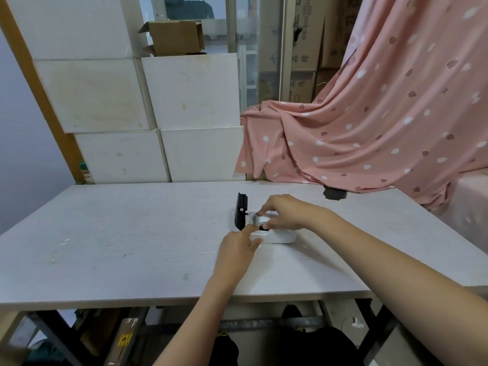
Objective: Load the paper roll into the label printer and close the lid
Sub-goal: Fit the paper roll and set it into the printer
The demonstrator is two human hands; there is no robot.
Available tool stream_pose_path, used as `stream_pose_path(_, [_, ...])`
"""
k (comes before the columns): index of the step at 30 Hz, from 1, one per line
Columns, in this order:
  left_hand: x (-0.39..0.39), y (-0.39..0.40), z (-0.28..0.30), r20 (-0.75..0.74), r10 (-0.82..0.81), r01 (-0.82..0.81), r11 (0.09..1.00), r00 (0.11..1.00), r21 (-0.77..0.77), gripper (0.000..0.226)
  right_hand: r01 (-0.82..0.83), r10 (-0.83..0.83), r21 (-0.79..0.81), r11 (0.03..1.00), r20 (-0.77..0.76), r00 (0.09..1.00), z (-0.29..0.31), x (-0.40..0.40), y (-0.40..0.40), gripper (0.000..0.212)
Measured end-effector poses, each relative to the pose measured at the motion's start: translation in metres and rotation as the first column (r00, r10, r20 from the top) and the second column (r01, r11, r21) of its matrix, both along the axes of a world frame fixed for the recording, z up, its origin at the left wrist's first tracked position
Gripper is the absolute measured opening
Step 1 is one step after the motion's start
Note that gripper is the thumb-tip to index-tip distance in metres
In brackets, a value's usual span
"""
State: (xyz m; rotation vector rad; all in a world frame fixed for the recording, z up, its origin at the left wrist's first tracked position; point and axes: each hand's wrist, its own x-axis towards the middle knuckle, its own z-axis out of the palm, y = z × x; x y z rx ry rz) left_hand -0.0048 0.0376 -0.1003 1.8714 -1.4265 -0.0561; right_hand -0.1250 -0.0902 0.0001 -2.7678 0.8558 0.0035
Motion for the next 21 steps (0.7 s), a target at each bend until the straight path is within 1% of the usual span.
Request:
stream_pose_path(4, [-0.003,0.002,0.002,0.078,0.001,0.000,1.000,0.997,-0.018,0.027,0.008,-0.009,0.024,1.000,0.043,0.999,0.001,-0.006,0.000,0.047])
stream_pose_path(7, [-0.005,0.003,0.004,0.094,0.000,0.000,1.000,0.996,-0.007,0.030,0.015,-0.017,0.047,0.999,0.047,0.999,0.001,-0.008,0.001,0.050])
stream_pose_path(9, [-0.007,0.005,0.006,0.091,0.021,-0.019,1.000,0.996,-0.021,0.031,0.046,-0.052,0.095,0.994,0.068,0.996,0.000,-0.009,-0.002,0.053])
stream_pose_path(12, [-0.009,0.006,0.007,0.067,0.042,-0.040,0.999,0.997,-0.024,0.037,0.153,-0.185,0.188,0.970,0.164,0.969,-0.001,-0.015,-0.010,0.046])
stream_pose_path(14, [-0.012,0.007,0.008,0.078,0.025,-0.026,0.999,0.997,0.019,0.052,0.247,-0.307,0.265,0.932,0.215,0.927,-0.003,-0.021,-0.017,0.040])
stream_pose_path(16, [-0.013,0.005,0.009,0.096,0.006,-0.013,0.998,0.995,0.069,0.062,0.301,-0.395,0.357,0.884,0.228,0.890,-0.008,-0.026,-0.021,0.037])
stream_pose_path(19, [-0.015,0.002,0.012,0.124,-0.006,-0.006,0.995,0.992,0.098,0.060,0.324,-0.462,0.451,0.832,0.238,0.855,-0.012,-0.029,-0.024,0.034])
stream_pose_path(21, [-0.017,0.001,0.013,0.125,-0.005,-0.007,0.995,0.992,0.098,0.057,0.322,-0.468,0.478,0.817,0.222,0.856,-0.011,-0.028,-0.022,0.030])
